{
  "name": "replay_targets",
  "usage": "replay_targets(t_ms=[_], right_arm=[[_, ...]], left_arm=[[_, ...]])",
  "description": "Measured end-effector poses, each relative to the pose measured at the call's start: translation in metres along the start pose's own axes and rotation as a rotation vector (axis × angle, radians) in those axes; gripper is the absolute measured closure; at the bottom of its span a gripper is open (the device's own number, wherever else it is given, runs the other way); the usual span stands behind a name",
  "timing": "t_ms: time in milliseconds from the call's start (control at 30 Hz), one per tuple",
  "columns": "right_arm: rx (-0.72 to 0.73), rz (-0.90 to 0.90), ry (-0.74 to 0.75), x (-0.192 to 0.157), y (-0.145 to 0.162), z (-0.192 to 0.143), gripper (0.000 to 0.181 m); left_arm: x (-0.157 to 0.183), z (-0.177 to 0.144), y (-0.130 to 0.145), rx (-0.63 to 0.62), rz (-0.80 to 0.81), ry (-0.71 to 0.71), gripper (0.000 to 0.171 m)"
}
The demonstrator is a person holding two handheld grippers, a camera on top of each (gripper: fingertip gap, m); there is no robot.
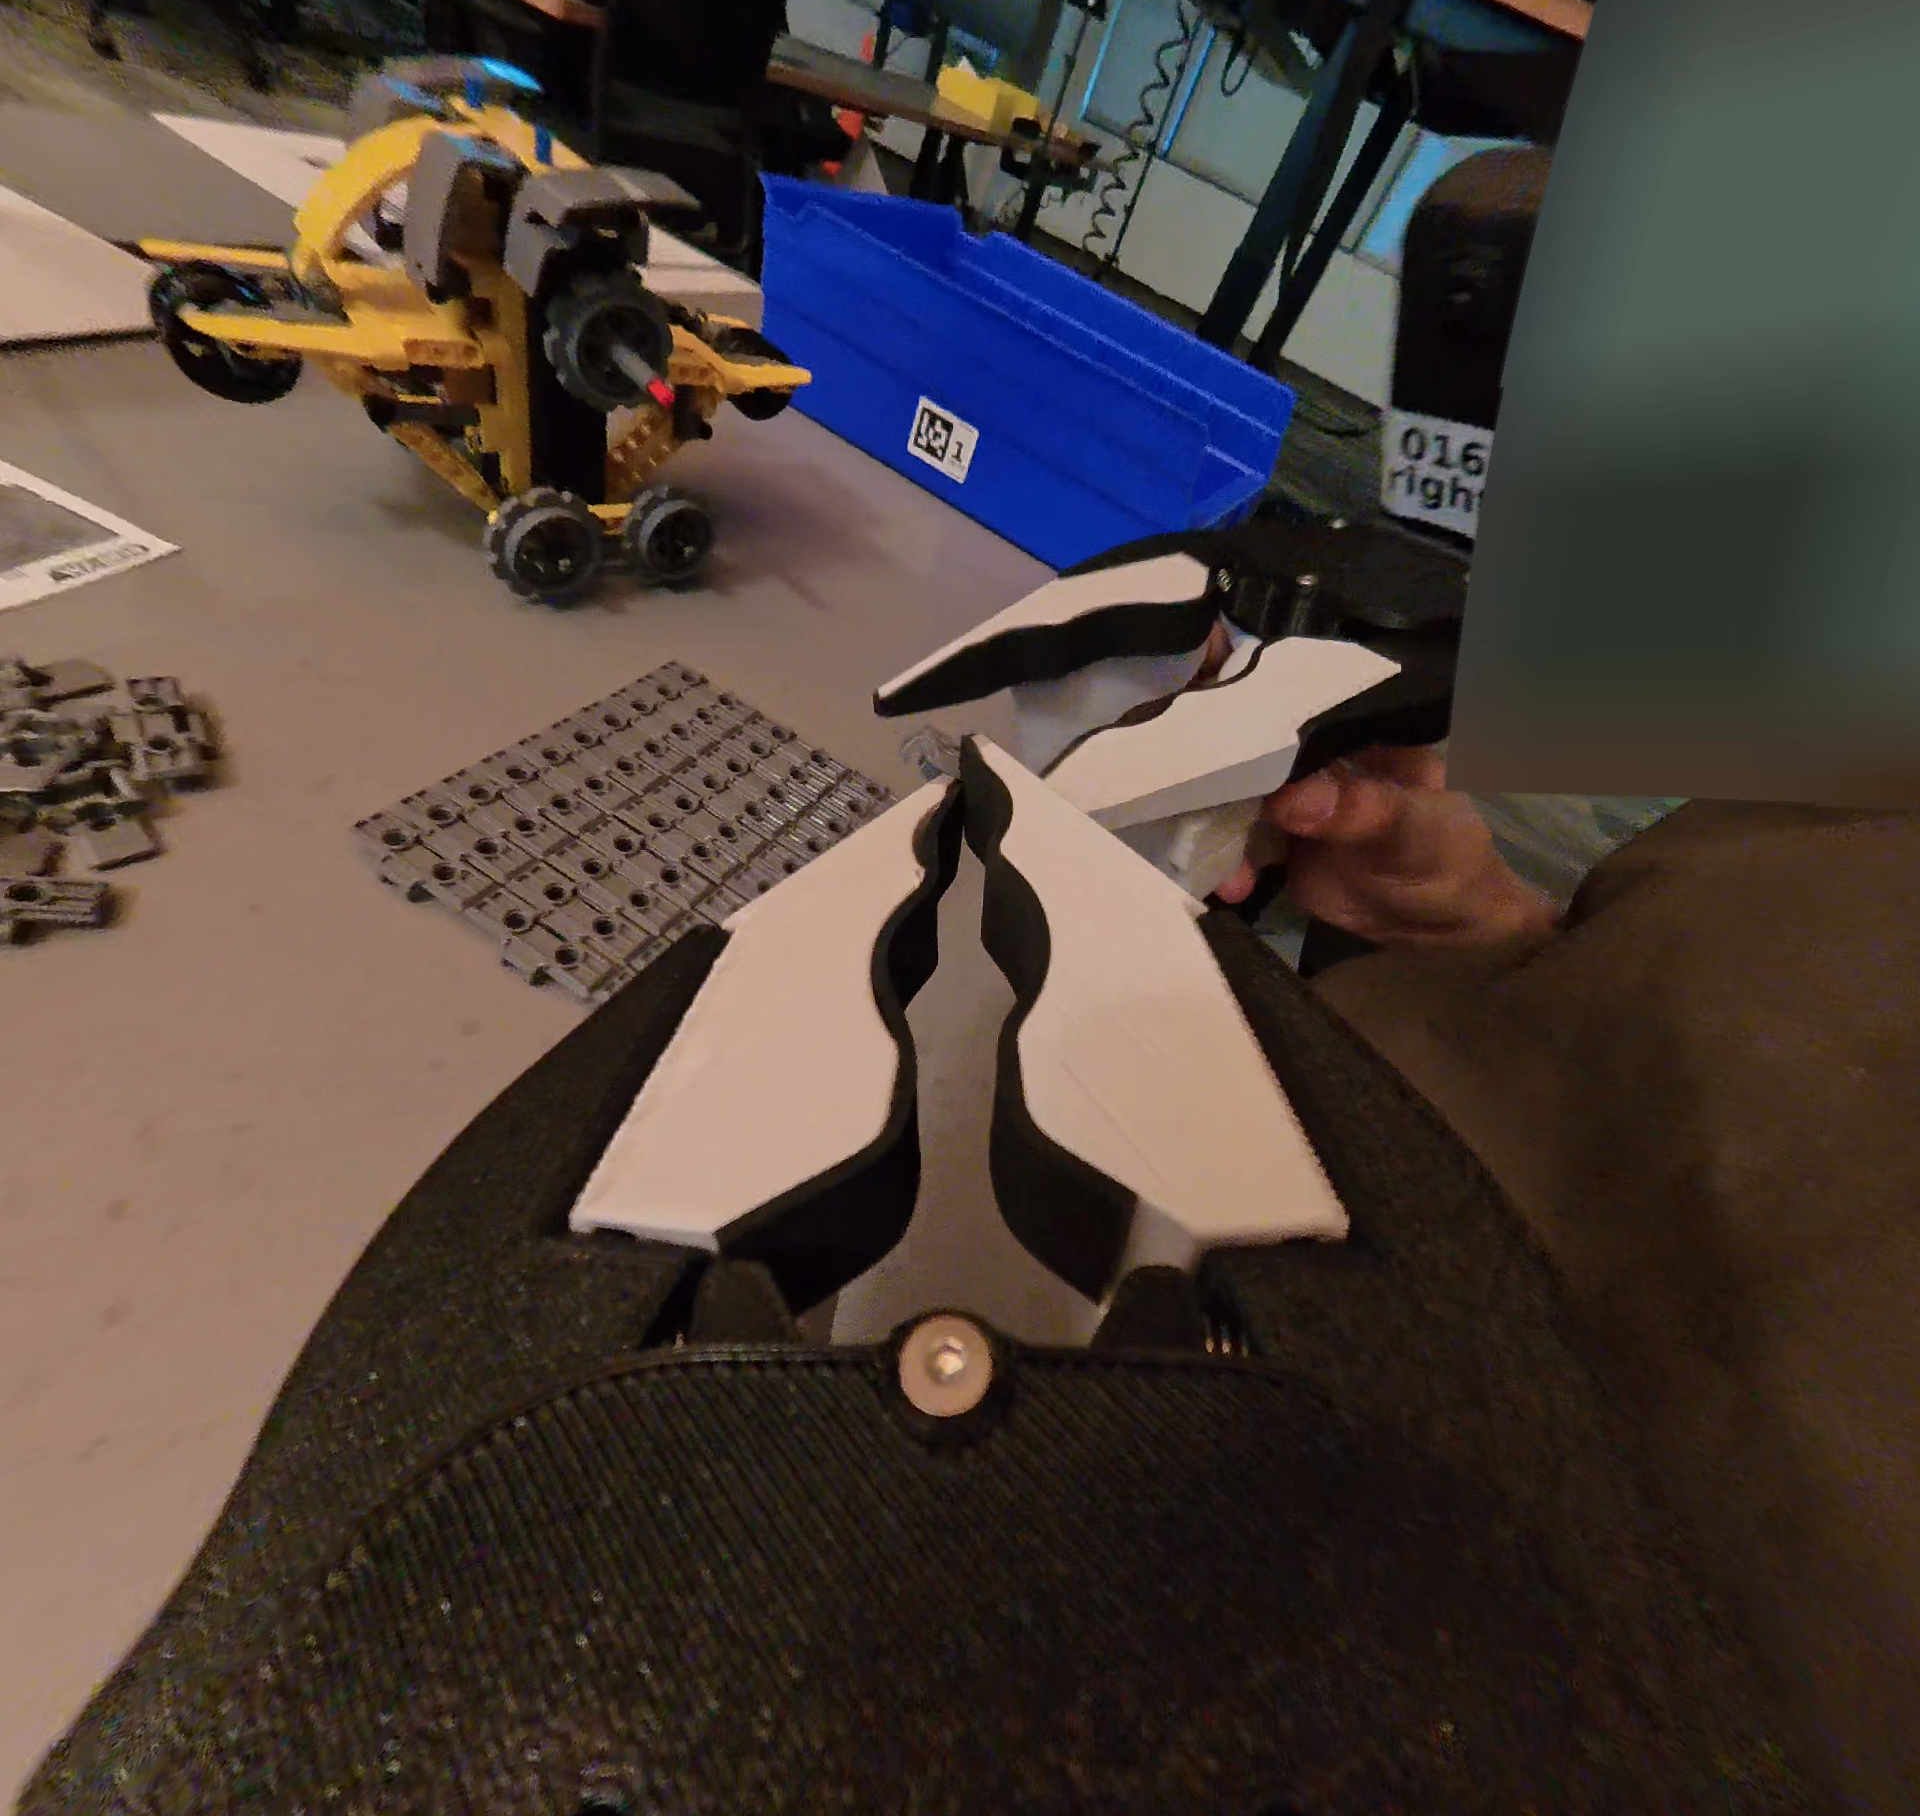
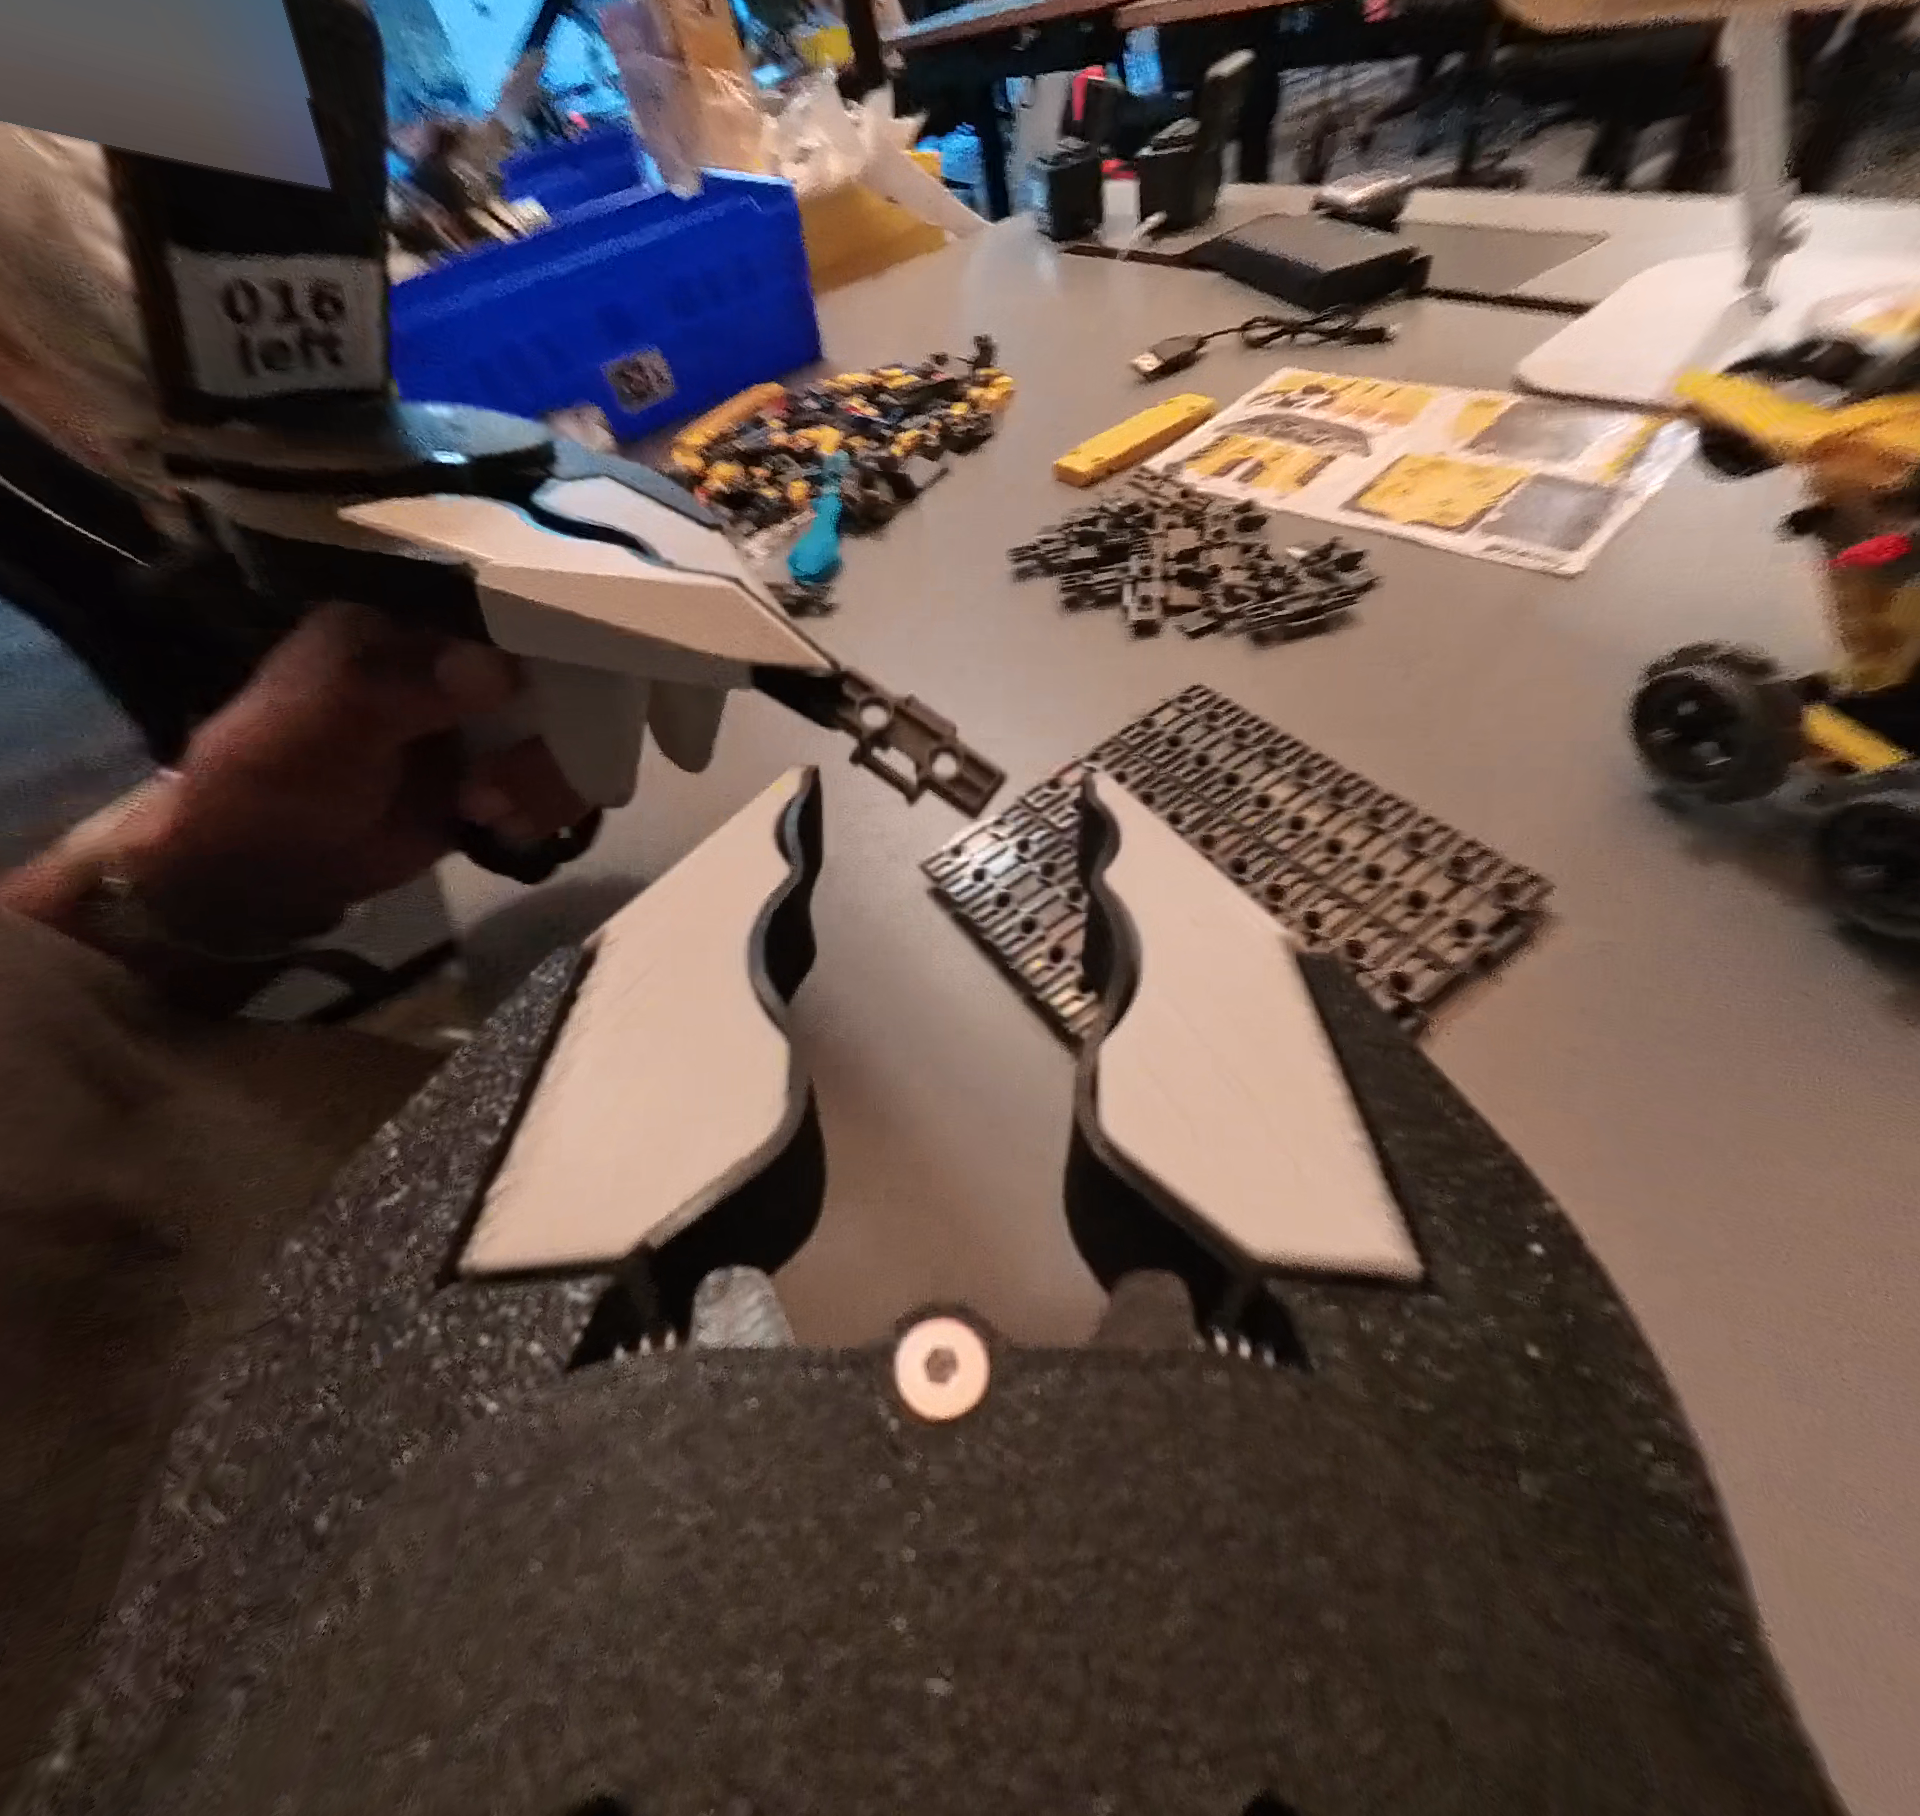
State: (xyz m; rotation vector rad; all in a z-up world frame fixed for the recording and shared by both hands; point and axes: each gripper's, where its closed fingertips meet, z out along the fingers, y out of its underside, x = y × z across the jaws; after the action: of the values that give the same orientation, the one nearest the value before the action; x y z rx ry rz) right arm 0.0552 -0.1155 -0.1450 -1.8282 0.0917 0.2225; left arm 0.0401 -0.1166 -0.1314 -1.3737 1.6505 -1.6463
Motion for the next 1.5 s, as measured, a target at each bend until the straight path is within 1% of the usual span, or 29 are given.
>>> replay_targets(t_ms=[67, 167, 233, 400, 433, 500, 600, 633, 700, 833, 933, 1033, 1100, 1167, 1267, 1500], right_arm=[[-0.025, -0.122, 0.063, 0.002, 0.002, 0.001, 0.142], [-0.071, -0.263, 0.1, 0.0, 0.01, 0.003, 0.152], [-0.107, -0.324, 0.113, 0.0, 0.016, 0.003, 0.159], [-0.147, -0.388, 0.071, -0.003, 0.024, 0.001, 0.161], [-0.16, -0.398, 0.047, -0.005, 0.027, 0.0, 0.161], [-0.199, -0.428, -0.005, -0.01, 0.035, -0.001, 0.164], [-0.264, -0.498, -0.029, -0.013, 0.048, 0.0, 0.164], [-0.288, -0.522, -0.029, -0.014, 0.052, 0.001, 0.164], [-0.344, -0.584, -0.021, -0.015, 0.062, 0.006, 0.164], [-0.419, -0.749, 0.055, -0.01, 0.073, 0.018, 0.164], [-0.391, -0.85, 0.09, -0.014, 0.069, 0.027, 0.164], [-0.376, -0.903, 0.112, -0.016, 0.067, 0.033, 0.164], [-0.369, -0.912, 0.115, -0.016, 0.066, 0.034, 0.163], [-0.363, -0.9, 0.117, -0.015, 0.064, 0.033, 0.159], [-0.369, -0.881, 0.135, -0.01, 0.064, 0.031, 0.155], [-0.358, -0.857, 0.165, -0.001, 0.062, 0.024, 0.153]], left_arm=[[0.003, 0.005, 0.006, -0.014, -0.018, 0.019, 0.171], [0.006, 0.006, 0.007, -0.014, -0.044, 0.047, 0.171], [0.006, 0.005, 0.009, -0.024, -0.049, 0.05, 0.171], [0.008, 0.004, 0.019, -0.077, -0.046, 0.074, 0.171], [0.007, 0.003, 0.021, -0.091, -0.043, 0.074, 0.169], [0.002, 0.001, 0.027, -0.128, -0.03, 0.044, 0.157], [-0.012, -0.004, 0.038, -0.191, 0.019, -0.051, 0.14], [-0.016, -0.006, 0.041, -0.215, 0.046, -0.078, 0.136], [-0.019, -0.009, 0.051, -0.274, 0.102, -0.108, 0.134], [-0.014, -0.015, 0.075, -0.405, 0.143, -0.093, 0.149], [-0.019, -0.019, 0.081, -0.425, 0.125, -0.115, 0.151], [-0.019, -0.022, 0.08, -0.417, 0.108, -0.112, 0.153], [-0.02, -0.024, 0.083, -0.43, 0.1, -0.112, 0.153], [-0.021, -0.025, 0.086, -0.446, 0.098, -0.114, 0.153], [-0.022, -0.026, 0.086, -0.446, 0.095, -0.123, 0.16], [-0.022, -0.024, 0.088, -0.461, 0.078, -0.117, 0.159]])
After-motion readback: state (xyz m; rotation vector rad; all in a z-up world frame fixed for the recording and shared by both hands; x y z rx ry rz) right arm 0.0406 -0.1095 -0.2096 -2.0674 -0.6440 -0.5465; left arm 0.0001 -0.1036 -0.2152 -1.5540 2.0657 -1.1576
